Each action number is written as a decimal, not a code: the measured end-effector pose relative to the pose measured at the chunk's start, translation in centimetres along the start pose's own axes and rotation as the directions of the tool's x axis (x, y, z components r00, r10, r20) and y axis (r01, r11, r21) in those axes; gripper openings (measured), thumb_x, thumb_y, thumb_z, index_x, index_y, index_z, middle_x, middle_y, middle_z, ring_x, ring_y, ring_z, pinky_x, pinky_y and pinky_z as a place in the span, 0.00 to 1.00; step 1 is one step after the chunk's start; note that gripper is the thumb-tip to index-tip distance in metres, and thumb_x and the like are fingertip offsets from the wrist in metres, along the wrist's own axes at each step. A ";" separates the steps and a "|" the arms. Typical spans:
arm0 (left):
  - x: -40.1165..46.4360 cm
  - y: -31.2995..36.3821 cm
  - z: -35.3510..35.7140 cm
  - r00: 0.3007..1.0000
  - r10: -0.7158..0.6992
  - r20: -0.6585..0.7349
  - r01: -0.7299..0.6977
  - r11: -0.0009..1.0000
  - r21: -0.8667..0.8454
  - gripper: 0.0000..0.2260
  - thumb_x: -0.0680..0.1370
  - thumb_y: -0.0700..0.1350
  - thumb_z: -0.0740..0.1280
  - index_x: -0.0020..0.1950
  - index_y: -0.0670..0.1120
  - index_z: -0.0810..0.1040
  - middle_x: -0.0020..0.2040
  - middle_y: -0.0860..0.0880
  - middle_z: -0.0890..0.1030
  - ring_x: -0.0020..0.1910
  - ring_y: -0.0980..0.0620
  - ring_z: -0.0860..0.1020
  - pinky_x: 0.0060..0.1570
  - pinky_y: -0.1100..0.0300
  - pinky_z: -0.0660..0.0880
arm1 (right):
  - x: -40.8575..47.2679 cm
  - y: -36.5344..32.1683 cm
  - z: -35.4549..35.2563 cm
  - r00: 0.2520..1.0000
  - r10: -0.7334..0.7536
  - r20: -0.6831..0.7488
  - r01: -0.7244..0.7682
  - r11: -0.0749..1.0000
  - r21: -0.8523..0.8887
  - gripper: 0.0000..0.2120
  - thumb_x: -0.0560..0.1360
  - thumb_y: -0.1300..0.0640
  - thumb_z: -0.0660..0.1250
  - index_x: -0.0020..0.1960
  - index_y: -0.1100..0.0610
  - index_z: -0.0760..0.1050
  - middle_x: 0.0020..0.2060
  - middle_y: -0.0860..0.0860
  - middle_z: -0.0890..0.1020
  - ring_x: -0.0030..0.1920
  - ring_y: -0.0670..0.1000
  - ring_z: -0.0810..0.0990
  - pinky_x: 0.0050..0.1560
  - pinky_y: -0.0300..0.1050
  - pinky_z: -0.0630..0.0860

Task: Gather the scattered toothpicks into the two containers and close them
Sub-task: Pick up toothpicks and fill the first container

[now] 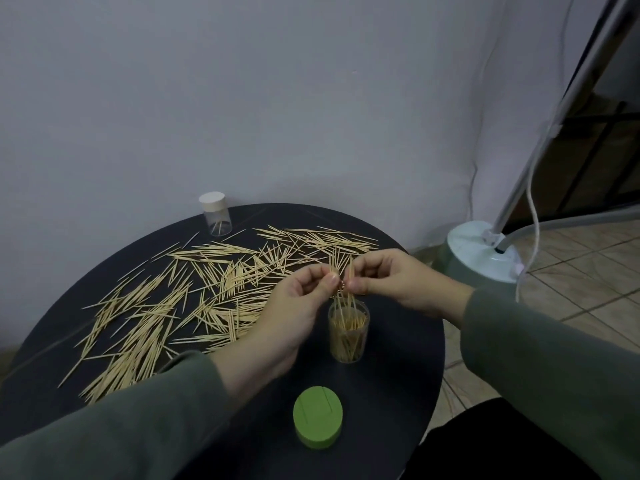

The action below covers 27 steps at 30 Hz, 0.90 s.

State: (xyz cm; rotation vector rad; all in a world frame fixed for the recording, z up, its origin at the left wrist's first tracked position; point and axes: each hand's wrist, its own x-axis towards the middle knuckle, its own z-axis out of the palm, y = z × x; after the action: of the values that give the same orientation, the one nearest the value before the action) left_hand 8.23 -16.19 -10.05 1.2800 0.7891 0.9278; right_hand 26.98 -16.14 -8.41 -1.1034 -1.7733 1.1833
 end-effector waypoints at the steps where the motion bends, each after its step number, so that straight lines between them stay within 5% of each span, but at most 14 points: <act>1: 0.0 -0.2 -0.1 1.000 -0.004 -0.005 0.004 1.000 -0.003 0.04 0.79 0.40 0.64 0.50 0.45 0.79 0.38 0.54 0.81 0.32 0.66 0.76 0.30 0.73 0.71 | -0.1 0.0 0.0 1.000 0.009 0.016 -0.009 1.000 0.004 0.05 0.69 0.56 0.70 0.45 0.54 0.80 0.39 0.46 0.83 0.45 0.44 0.81 0.51 0.39 0.77; 11: -0.1 -1.2 -1.0 0.996 -0.042 0.078 0.034 0.995 0.097 0.04 0.76 0.43 0.68 0.48 0.47 0.82 0.47 0.49 0.84 0.50 0.54 0.80 0.47 0.62 0.73 | -0.2 0.1 -0.8 0.983 0.139 0.119 -0.118 0.978 -0.174 0.06 0.70 0.61 0.73 0.45 0.53 0.82 0.41 0.46 0.84 0.47 0.44 0.81 0.50 0.38 0.77; 15: 0.2 -1.2 -2.0 0.988 0.044 0.147 -0.069 0.984 0.166 0.06 0.73 0.45 0.73 0.48 0.48 0.83 0.48 0.46 0.84 0.50 0.49 0.80 0.53 0.54 0.77 | -0.2 0.1 -0.8 0.984 0.134 0.114 -0.110 0.973 -0.201 0.12 0.66 0.53 0.75 0.49 0.50 0.82 0.44 0.61 0.82 0.45 0.51 0.79 0.52 0.50 0.77; 20: 0.5 -1.1 -3.0 0.979 0.135 0.154 -0.179 0.931 0.318 0.08 0.71 0.48 0.70 0.50 0.52 0.83 0.49 0.48 0.83 0.50 0.47 0.80 0.54 0.47 0.77 | -0.3 0.3 -1.2 0.981 0.139 0.137 -0.120 0.983 -0.137 0.19 0.62 0.53 0.76 0.53 0.50 0.79 0.37 0.50 0.79 0.41 0.51 0.76 0.47 0.45 0.74; 22: 0.6 -1.1 -3.5 0.969 0.179 0.168 -0.236 0.868 0.436 0.11 0.73 0.53 0.68 0.55 0.55 0.82 0.52 0.52 0.82 0.53 0.49 0.79 0.56 0.45 0.76 | -0.4 0.4 -1.4 0.974 0.158 0.164 -0.133 0.979 -0.156 0.23 0.61 0.53 0.79 0.54 0.48 0.78 0.38 0.49 0.78 0.41 0.53 0.75 0.46 0.48 0.73; 25: 0.7 -0.9 -3.9 0.909 0.330 0.256 -0.413 0.624 0.663 0.19 0.76 0.61 0.61 0.66 0.59 0.75 0.59 0.63 0.77 0.61 0.60 0.73 0.60 0.58 0.71 | -0.3 0.6 -1.4 0.952 0.239 0.190 -0.186 0.948 -0.259 0.27 0.59 0.51 0.82 0.56 0.47 0.77 0.41 0.49 0.79 0.42 0.52 0.75 0.49 0.51 0.73; 27: 0.7 -0.9 -3.7 0.891 0.333 0.307 -0.448 0.548 0.706 0.25 0.77 0.63 0.56 0.73 0.58 0.67 0.63 0.62 0.75 0.63 0.62 0.69 0.60 0.63 0.69 | -0.2 0.6 -1.3 0.938 0.285 0.196 -0.214 0.924 -0.316 0.30 0.58 0.47 0.82 0.57 0.48 0.77 0.44 0.51 0.81 0.45 0.53 0.80 0.52 0.51 0.76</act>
State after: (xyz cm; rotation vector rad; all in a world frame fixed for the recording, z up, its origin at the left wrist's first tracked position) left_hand 5.32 -13.97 -11.44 2.3420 0.8284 0.8532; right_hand 28.39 -15.83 -8.60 -1.4474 -2.0887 1.2776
